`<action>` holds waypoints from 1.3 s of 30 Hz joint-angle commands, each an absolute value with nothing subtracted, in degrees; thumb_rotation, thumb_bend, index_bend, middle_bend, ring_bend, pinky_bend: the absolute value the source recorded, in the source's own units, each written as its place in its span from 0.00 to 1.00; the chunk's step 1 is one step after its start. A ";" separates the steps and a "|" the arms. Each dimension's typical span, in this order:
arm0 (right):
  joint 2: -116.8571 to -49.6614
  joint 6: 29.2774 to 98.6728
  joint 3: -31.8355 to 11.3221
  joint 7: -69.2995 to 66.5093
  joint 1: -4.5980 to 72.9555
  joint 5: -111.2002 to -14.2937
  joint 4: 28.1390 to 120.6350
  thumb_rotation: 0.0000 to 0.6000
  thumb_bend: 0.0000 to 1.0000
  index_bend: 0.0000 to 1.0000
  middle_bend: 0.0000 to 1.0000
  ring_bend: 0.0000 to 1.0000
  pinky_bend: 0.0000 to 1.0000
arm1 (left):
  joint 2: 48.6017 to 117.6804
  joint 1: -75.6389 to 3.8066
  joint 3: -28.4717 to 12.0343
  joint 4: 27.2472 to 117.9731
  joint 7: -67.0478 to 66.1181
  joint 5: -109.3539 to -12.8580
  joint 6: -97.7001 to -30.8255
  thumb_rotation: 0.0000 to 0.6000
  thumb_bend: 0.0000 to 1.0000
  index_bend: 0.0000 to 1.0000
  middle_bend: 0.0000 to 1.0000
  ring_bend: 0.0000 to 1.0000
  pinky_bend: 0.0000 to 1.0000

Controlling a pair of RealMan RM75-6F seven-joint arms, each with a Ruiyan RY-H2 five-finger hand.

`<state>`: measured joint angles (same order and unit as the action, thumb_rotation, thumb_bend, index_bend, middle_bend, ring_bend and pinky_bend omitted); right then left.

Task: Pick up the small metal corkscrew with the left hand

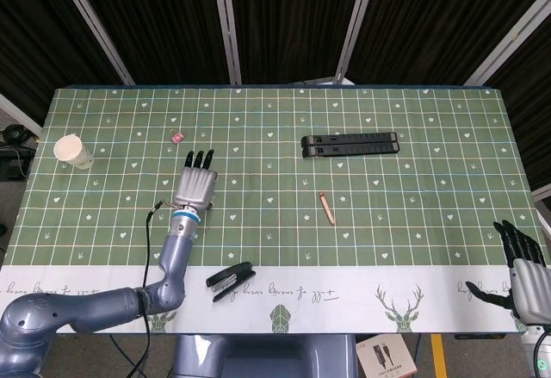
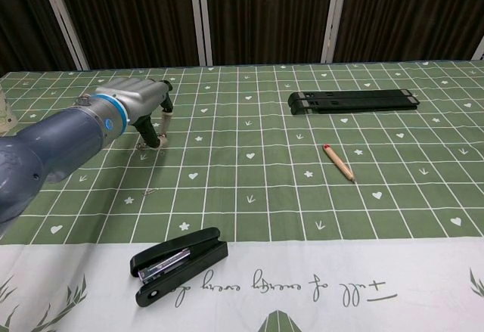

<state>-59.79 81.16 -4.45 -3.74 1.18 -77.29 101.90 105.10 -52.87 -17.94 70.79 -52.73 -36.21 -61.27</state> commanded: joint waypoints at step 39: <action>-60.65 81.86 -4.73 -1.11 1.14 -76.73 101.73 1.00 0.09 0.06 0.00 0.00 0.04 | 86.84 -40.81 -17.75 103.73 -34.48 -36.02 -69.57 1.00 0.44 0.63 0.00 0.00 0.00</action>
